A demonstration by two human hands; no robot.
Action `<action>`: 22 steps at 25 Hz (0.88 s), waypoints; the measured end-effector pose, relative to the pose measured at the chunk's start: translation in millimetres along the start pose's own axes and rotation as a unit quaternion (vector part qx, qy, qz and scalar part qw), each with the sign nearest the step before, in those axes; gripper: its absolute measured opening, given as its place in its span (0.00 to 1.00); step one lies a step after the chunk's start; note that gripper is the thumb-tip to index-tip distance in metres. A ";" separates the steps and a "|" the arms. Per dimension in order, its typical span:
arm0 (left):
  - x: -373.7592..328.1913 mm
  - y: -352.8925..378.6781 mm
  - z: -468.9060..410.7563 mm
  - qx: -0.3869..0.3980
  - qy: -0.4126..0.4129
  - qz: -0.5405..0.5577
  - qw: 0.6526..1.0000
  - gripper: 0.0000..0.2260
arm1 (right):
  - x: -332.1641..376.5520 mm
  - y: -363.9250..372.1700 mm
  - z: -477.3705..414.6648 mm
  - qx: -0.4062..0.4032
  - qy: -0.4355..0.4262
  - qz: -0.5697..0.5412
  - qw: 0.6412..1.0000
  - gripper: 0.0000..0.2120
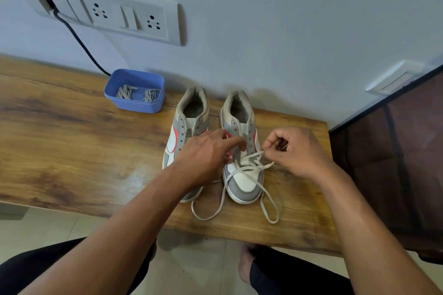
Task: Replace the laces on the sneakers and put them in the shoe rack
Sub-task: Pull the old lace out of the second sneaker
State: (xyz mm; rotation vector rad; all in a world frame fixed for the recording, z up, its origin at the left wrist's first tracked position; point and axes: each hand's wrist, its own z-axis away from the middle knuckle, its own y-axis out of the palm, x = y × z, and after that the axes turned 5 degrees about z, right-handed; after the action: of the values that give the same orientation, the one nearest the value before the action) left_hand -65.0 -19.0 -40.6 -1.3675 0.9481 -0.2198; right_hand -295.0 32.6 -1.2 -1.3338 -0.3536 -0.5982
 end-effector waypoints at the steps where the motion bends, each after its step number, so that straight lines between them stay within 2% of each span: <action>1: 0.1 -0.2 -0.3 0.001 0.000 0.002 1.000 0.19 | 1.4 0.3 1.0 0.004 -0.001 -0.003 1.000 0.08; 5: -0.2 -0.4 -0.8 0.004 0.001 0.004 1.000 0.19 | 9.5 14.7 2.4 0.050 -0.036 0.021 0.998 0.07; 10: 0.4 -0.5 -1.2 0.003 -0.007 0.003 1.000 0.19 | -4.6 -3.9 0.5 -0.013 0.008 0.007 1.000 0.07; 14: 0.4 -0.5 -0.5 0.004 -0.005 0.005 1.000 0.19 | 5.7 12.0 3.9 0.058 -0.042 -0.013 0.997 0.09; 19: 0.3 -1.0 -1.5 0.012 -0.011 0.007 1.000 0.19 | -2.9 1.6 0.7 0.031 -0.014 -0.016 0.999 0.09; 22: 0.5 -2.1 -0.9 0.013 -0.010 0.011 1.000 0.19 | 3.1 7.0 3.6 0.057 -0.015 -0.014 0.998 0.09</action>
State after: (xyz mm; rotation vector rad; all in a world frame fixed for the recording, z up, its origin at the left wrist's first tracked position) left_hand -64.5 -20.5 -38.9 -1.3322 0.9393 -0.2008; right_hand -288.0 36.3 -4.2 -1.2305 -0.4257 -0.5738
